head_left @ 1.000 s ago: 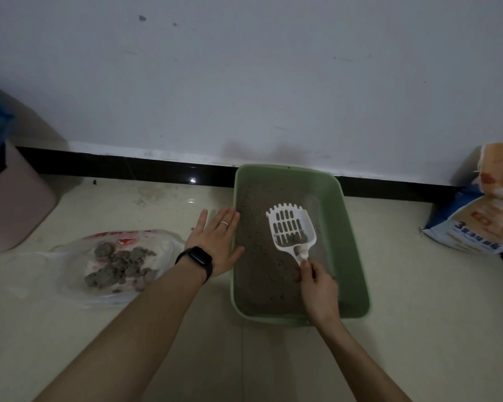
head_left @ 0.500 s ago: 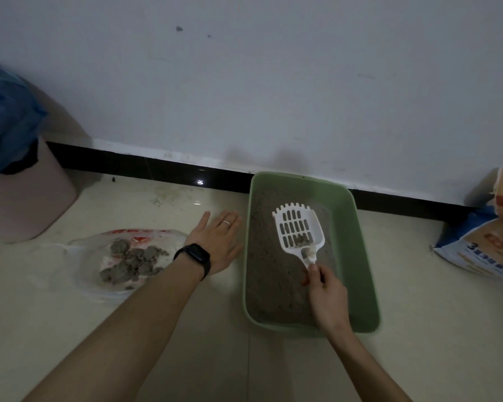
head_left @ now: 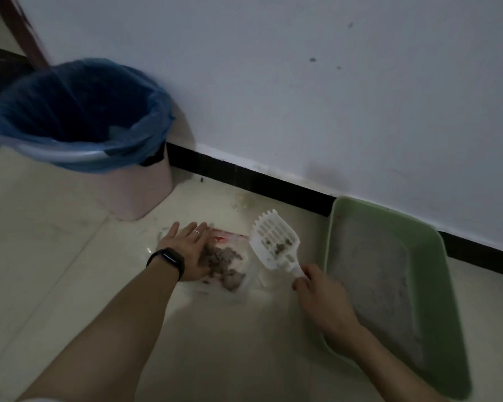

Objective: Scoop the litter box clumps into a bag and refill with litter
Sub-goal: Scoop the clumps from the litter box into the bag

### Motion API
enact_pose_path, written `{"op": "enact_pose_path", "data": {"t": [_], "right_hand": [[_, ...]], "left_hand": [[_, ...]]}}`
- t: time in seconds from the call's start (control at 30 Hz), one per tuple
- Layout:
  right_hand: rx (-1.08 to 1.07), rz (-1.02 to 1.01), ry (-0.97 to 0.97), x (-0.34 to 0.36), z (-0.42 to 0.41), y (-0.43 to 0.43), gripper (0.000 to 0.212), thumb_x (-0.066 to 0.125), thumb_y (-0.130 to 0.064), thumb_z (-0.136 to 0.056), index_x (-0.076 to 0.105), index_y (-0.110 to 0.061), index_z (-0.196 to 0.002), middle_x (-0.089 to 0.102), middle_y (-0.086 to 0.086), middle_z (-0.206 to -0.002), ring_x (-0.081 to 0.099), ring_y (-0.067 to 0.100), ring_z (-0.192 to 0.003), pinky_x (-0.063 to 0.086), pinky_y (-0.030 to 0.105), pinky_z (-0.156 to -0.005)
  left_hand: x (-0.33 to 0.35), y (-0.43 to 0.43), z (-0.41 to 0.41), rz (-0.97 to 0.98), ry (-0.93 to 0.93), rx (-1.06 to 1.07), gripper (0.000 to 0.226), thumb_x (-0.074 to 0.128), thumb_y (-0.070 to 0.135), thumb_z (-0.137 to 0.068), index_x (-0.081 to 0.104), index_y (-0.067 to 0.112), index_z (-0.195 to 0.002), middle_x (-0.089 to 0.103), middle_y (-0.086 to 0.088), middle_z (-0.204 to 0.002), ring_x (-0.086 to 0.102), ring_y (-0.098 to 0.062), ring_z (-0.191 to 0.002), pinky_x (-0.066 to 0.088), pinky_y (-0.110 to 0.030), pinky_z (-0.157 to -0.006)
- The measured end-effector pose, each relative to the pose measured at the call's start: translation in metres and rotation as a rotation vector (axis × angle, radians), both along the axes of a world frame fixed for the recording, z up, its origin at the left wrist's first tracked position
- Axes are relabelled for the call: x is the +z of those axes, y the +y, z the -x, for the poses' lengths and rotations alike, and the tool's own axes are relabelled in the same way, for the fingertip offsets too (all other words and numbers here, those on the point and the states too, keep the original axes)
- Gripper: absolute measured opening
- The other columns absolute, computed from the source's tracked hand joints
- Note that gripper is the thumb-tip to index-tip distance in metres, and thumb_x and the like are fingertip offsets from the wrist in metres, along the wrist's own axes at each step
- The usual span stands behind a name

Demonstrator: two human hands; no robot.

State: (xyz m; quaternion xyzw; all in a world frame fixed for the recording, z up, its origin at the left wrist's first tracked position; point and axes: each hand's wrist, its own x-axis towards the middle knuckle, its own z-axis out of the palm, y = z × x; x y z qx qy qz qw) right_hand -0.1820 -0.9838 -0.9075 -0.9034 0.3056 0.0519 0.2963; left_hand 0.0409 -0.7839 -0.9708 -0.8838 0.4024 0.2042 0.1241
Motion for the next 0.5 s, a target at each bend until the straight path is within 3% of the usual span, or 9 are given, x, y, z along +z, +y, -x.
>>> {"op": "enact_pose_path", "data": {"t": [0.17,0.27,0.5], "right_hand": [[0.381,0.380,0.227,-0.019,-0.038,0.034,0.031,0.043,-0.017,-0.091,0.047,-0.020,-0.122,0.062,0.003,-0.107,0.062,0.028,-0.088,0.050,0.035,-0.066],[0.406,0.505,0.228,-0.016,-0.045,0.039,0.040,0.044,-0.015,-0.089,0.043,-0.020,-0.129,0.061,0.003,-0.114,0.060,0.028,-0.095,0.042,0.033,-0.063],[0.402,0.545,0.215,-0.014,-0.045,0.034,0.043,0.044,-0.017,-0.089,0.045,-0.023,-0.132,0.062,0.002,-0.117,0.058,0.029,-0.101,0.048,0.034,-0.068]], "left_hand": [[-0.013,0.019,0.002,-0.027,0.075,0.089,0.099,0.047,0.064,-0.085,-0.009,0.024,-0.155,-0.007,0.001,-0.164,-0.003,-0.021,-0.150,-0.002,-0.051,-0.119],[-0.020,0.022,0.000,-0.060,0.104,0.118,0.107,0.053,0.065,-0.082,-0.014,0.023,-0.154,-0.010,0.002,-0.163,-0.005,-0.020,-0.150,-0.004,-0.051,-0.119],[-0.021,0.027,-0.009,-0.054,0.105,0.118,0.110,0.057,0.065,-0.080,-0.012,0.021,-0.155,-0.010,0.001,-0.163,-0.005,-0.020,-0.150,-0.005,-0.051,-0.118]]}}
